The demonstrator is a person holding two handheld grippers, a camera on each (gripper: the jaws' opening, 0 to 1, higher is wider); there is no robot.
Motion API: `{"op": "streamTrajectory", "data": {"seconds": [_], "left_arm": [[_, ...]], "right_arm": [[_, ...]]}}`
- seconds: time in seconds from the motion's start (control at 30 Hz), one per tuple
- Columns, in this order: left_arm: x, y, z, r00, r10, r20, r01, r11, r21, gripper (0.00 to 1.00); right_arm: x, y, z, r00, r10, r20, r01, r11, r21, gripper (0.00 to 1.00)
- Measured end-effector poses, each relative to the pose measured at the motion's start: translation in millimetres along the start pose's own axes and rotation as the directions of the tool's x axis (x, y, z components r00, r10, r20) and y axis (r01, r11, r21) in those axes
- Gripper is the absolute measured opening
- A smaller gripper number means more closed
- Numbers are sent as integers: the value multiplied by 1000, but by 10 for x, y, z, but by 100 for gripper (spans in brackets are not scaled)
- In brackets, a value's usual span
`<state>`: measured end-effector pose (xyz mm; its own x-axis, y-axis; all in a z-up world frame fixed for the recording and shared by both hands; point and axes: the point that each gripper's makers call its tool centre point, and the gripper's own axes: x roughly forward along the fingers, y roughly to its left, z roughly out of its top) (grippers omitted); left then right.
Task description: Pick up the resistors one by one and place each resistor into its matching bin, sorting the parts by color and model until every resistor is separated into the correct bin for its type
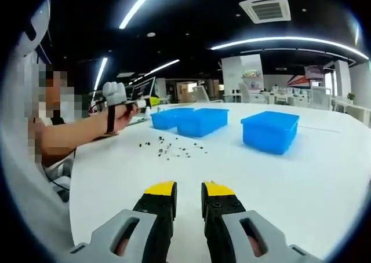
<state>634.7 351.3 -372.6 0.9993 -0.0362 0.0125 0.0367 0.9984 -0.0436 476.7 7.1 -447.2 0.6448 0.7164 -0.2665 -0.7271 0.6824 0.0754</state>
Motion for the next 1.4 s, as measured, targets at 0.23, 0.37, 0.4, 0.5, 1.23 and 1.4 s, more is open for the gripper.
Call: {"op": "streamTrajectory", "data": {"seconds": [0.23,0.37,0.4,0.5,1.23,1.4], "left_arm": [[0,61,49,1000,7,13,-7,1000,2,7],[5,104,52,1000,19,15,-19,1000,-1,7],[6,118,55,1000,22,17,-22,1000,-3,7],[15,138,59,1000,16,23,-15,1000,-16,7],[-70,104,57,1000,5,-9,-6,1000,-12,24],[-100,37,124,998,-55,-12,56,997,53,24]], "right_arm": [[-2,8,17,1000,0,3,0,1000,-3,19],[-6,9,15,1000,1,3,-1,1000,-3,19],[-9,11,18,1000,1,5,-1,1000,-3,19],[-18,5,21,1000,-2,7,2,1000,-1,19],[-37,14,4,1000,2,10,-2,1000,2,19],[-30,19,7,1000,5,7,-5,1000,-2,19]]}}
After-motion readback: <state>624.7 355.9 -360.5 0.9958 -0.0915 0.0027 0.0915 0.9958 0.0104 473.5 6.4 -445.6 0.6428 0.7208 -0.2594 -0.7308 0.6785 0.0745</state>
